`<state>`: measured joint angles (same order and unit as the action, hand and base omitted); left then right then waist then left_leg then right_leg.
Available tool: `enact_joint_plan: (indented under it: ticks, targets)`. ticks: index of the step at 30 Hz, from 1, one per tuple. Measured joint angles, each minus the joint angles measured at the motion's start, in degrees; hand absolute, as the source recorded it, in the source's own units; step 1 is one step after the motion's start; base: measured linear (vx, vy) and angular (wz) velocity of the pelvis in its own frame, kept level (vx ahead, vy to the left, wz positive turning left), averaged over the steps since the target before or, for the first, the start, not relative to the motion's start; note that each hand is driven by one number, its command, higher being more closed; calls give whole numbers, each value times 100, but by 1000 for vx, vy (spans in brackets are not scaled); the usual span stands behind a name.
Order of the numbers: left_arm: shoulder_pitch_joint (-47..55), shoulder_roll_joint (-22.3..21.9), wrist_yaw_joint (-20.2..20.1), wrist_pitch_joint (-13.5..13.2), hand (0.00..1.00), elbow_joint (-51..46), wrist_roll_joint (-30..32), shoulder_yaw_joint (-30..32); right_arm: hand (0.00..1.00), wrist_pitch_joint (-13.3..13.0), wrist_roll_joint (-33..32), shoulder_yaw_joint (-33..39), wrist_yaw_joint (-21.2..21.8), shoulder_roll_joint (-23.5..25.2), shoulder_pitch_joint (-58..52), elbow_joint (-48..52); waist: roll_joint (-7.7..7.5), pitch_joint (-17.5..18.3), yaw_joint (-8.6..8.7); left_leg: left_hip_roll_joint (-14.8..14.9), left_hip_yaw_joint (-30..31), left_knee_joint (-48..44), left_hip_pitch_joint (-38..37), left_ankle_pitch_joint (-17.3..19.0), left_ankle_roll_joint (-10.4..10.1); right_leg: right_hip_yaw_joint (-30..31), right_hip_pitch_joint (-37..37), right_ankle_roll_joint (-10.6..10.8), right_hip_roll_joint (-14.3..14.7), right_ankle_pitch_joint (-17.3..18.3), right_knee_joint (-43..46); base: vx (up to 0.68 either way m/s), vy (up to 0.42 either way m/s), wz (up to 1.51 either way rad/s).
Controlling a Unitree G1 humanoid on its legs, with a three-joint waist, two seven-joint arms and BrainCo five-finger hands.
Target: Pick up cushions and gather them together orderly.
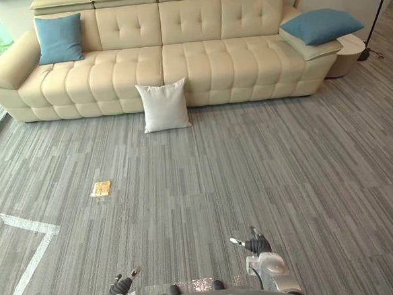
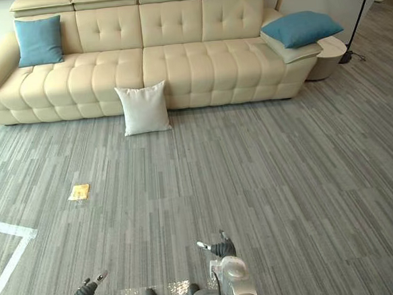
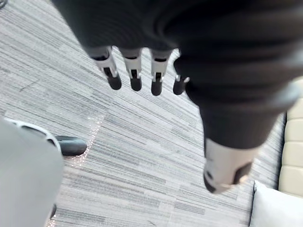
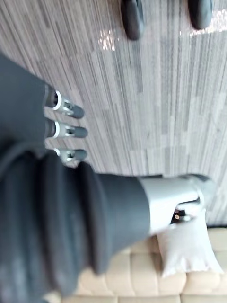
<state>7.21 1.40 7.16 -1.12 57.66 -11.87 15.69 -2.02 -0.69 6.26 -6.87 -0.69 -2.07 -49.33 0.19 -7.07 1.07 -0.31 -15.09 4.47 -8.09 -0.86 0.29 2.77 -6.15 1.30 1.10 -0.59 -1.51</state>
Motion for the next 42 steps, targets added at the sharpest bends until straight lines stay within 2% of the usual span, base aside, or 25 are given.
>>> enact_joint_plan:
  ticks: [7, 15, 25, 32, 42]
  targets:
    - [-109, -99, -8, 75, 0, 169, 366, 373, 0, 151, 118, 557, -131, -6, 14, -570, 2, 36, -73, 8, -33, 36, -87, -9, 8, -26, -101, 24, 0, 8, -25, -8, -11, -1]
    - [-136, -195, -21, 109, 0, 167, 376, 578, 0, 347, 109, 1059, -130, 12, -15, -810, 4, 45, -163, -29, 112, 43, -93, -13, 11, -205, -189, 65, -45, 42, -73, -16, -21, 10]
    - [-216, -188, -41, 110, 0, 176, 566, 519, 0, 367, 104, 1486, -129, 68, -48, -975, -19, 54, -275, -89, 354, 46, -53, -27, 32, -535, -273, 89, -121, 72, -123, -3, -17, 13]
    - [-288, -175, -85, 109, 0, 179, 878, 379, 0, 356, 92, 1780, -128, 123, -45, -999, -25, 49, -283, -107, 469, 46, 8, -35, 42, -666, -277, 87, -138, 105, -123, 2, -25, 9]
    - [-336, -175, -138, 108, 0, 188, 879, 214, 0, 351, -17, 2207, -128, 212, -47, -996, -45, 25, -273, -111, 577, 47, 116, 4, -13, -800, -249, 62, -144, 210, -95, -8, -31, 6]
